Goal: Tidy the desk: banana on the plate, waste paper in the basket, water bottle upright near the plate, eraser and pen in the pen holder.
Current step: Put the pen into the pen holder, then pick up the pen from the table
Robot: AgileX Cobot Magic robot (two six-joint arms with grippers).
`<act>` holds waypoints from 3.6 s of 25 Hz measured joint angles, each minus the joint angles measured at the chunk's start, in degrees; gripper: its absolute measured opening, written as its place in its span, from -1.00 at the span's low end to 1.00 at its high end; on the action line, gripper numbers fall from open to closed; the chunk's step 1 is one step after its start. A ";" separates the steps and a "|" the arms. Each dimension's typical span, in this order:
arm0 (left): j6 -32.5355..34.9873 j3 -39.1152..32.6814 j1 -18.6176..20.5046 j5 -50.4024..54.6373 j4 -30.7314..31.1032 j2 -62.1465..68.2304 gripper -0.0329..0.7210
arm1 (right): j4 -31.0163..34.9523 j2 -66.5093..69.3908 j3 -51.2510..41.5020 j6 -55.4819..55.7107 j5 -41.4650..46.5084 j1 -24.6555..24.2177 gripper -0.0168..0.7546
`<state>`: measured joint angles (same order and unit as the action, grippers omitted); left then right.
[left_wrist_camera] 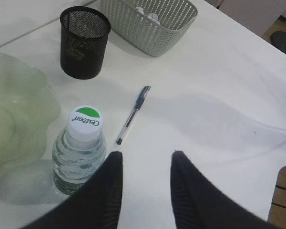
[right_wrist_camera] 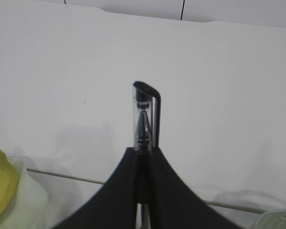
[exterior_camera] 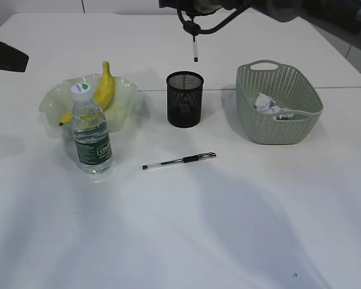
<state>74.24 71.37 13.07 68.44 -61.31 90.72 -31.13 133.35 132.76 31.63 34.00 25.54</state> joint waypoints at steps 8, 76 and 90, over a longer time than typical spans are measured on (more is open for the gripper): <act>0.00 0.00 0.00 0.00 0.00 0.00 -0.29 | -3.23 0.53 0.00 1.31 -3.41 -0.14 -0.89; -0.37 0.00 0.00 0.00 0.40 0.00 -0.29 | 35.48 0.18 0.00 -1.52 37.11 -0.26 -0.91; -1.41 0.00 0.00 0.00 0.40 0.00 -0.29 | 38.49 0.16 0.00 -3.93 37.24 -0.30 -0.62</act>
<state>72.83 71.37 13.07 68.44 -60.92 90.72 7.36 133.51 132.76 27.70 71.24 25.25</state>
